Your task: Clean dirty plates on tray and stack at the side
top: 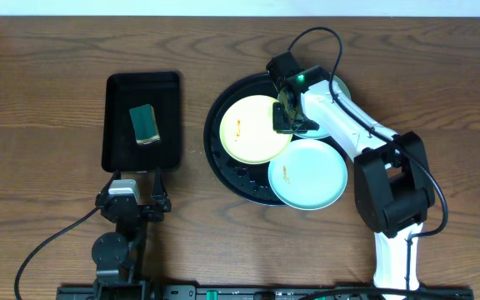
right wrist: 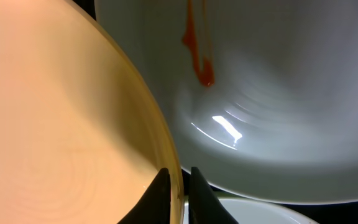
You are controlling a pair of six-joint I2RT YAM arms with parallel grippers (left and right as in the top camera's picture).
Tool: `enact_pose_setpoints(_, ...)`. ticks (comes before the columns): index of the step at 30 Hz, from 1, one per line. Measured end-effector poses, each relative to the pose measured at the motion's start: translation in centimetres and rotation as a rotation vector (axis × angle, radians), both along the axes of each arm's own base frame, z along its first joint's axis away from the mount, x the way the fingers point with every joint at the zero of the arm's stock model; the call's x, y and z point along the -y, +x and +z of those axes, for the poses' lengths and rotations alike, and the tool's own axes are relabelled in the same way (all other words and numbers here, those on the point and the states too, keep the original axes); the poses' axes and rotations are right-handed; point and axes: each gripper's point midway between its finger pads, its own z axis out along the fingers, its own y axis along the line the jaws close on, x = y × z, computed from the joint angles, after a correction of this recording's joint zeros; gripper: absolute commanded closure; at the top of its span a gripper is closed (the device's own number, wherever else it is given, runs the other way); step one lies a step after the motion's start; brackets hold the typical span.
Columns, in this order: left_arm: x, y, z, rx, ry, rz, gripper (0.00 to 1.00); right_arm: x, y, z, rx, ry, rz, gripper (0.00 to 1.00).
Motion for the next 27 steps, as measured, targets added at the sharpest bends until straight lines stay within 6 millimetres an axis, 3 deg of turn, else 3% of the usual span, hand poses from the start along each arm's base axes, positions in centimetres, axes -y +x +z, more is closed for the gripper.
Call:
enact_pose_setpoints(4, 0.0, 0.0, 0.0, 0.0, 0.0, 0.0, 0.16, 0.0, 0.0, 0.0, -0.001, -0.001, 0.002, 0.99)
enact_pose_setpoints(17, 0.0, 0.0, 0.0, 0.0, 0.0, 0.0, 0.16, -0.2, 0.2, 0.6, 0.01, 0.013, 0.001, 0.99)
enact_pose_setpoints(20, 0.0, 0.0, 0.0, 0.0, 0.0, 0.0, 0.16, -0.4, 0.4, 2.2, 0.042, 0.028, 0.011, 0.99)
enact_pose_setpoints(27, 0.0, 0.0, 0.0, 0.0, 0.0, 0.0, 0.16, 0.0, 0.9, 8.6, 0.177, 0.043, 0.061, 0.99)
